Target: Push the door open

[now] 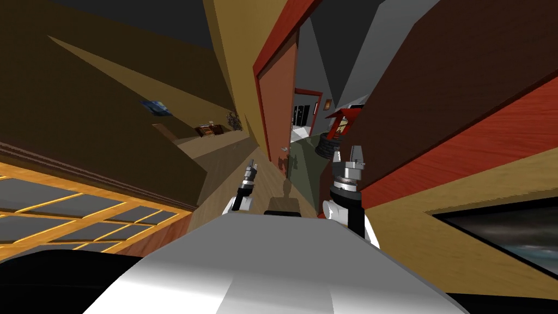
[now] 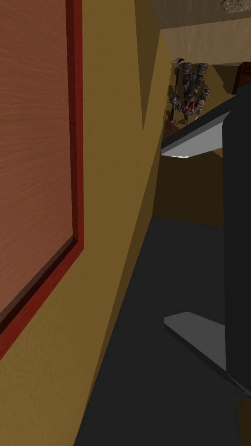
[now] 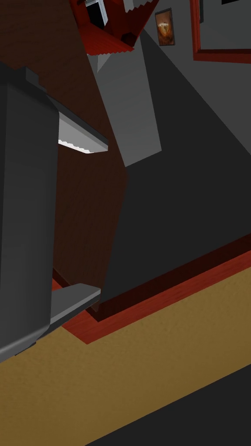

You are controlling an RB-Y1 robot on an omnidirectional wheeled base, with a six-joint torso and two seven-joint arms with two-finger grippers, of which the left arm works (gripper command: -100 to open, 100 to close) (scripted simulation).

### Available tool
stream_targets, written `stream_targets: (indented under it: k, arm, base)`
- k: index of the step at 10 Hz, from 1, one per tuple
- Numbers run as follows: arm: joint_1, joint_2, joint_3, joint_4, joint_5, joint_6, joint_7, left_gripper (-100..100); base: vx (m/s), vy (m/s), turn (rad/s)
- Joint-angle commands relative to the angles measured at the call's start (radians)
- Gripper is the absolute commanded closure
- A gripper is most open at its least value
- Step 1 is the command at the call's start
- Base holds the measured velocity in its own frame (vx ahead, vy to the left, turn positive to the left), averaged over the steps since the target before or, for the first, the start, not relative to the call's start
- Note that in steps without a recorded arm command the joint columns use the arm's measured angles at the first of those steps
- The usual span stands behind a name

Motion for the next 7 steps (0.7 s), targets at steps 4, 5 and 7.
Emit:
stream_targets:
  k: [4, 5, 7]
  arm:
    - [-0.041, 0.005, -0.033, 0.108, -0.002, -0.028, 0.002, -100]
    - [-0.048, 0.006, -0.039, 0.126, -0.002, -0.033, 0.003, -100]
    - [-0.063, 0.009, -0.050, 0.164, -0.002, -0.043, 0.005, -100]
  base:
    - [0.103, 0.056, -0.076]
    - [0.105, 0.053, -0.055]
    - [0.107, 0.041, -0.060]
